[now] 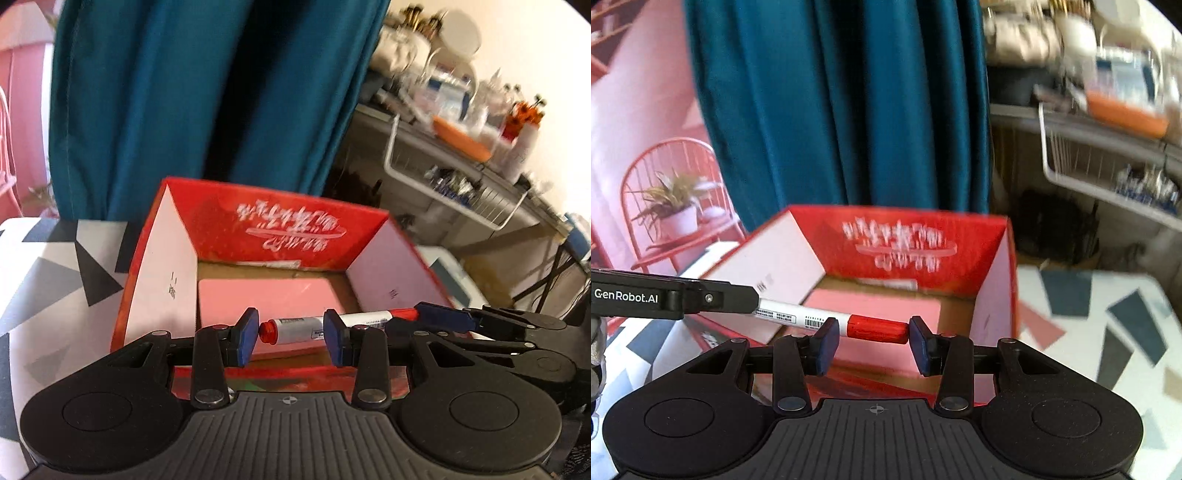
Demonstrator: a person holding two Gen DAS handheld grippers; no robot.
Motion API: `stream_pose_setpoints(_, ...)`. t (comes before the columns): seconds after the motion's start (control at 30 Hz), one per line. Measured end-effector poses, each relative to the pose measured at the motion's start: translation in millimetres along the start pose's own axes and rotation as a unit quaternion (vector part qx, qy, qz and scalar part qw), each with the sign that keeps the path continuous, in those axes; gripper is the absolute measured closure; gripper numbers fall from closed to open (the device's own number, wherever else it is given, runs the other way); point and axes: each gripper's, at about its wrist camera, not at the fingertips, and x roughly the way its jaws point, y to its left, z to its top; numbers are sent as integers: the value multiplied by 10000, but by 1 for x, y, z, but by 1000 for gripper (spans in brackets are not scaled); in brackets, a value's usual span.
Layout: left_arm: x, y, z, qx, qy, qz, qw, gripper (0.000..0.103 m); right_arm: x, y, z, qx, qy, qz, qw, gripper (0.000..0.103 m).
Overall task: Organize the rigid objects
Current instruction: 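Carry the marker into the strawberry box and open the left gripper, then move the left tool back toward the white power bank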
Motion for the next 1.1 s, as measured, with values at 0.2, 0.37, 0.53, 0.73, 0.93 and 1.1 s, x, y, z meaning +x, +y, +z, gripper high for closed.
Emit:
stream_pose_setpoints(0.2,34,14,8,-101,520,225,9983,62,35,-4,6,220,629,134,9977,60)
stream_pose_setpoints(0.37,53,23,8,-168,769,255,9966,61,58,-13,7,804,1180,181,9896,56)
stream_pose_setpoints(0.53,63,24,6,-79,799,363,9961,59,69,-13,7,856,1242,167,9884,56)
stream_pose_setpoints(0.73,41,20,4,83,273,370,9989,37,55,-13,9,864,836,289,9923,38)
stream_pose_setpoints(0.93,-9,19,-2,-181,-488,134,9986,0,10,-10,5,549,-158,361,9977,0)
stream_pose_setpoints(1.1,-41,13,-15,-28,-771,386,9963,0,-14,-11,-5,431,-492,237,9976,0)
